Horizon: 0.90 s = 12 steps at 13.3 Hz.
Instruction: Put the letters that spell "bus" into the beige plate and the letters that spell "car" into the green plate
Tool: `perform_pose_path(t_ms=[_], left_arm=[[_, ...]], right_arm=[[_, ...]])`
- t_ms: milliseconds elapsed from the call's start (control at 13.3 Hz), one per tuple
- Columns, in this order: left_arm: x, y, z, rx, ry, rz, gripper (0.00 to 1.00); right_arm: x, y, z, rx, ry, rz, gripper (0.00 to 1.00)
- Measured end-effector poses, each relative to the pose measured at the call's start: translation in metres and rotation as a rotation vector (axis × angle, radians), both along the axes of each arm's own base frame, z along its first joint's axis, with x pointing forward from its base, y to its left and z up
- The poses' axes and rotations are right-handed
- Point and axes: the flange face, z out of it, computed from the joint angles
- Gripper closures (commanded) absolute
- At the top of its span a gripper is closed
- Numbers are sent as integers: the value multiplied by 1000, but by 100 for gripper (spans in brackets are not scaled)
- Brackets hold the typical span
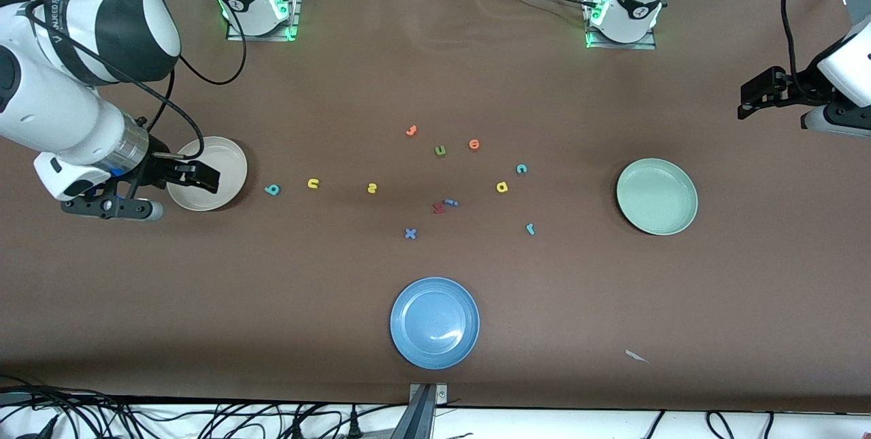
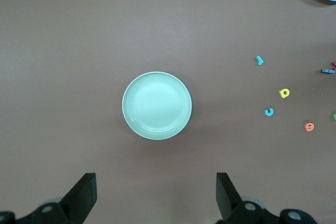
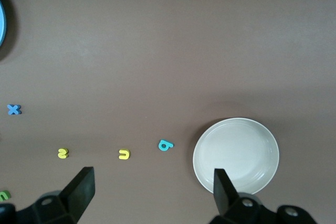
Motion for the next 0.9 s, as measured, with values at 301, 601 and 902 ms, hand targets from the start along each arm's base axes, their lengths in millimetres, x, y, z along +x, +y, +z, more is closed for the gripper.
perform_pose_path(t_ms=[301,601,902], left_arm=[[0,0,0,0,0,0,0],[0,1,0,0,0,3,0],[0,1,0,0,0,3,0]], right_arm=[[0,0,0,0,0,0,0],[-2,12,-1,0,2,19,0],[-5,17,-7,-5,28,26,0]])
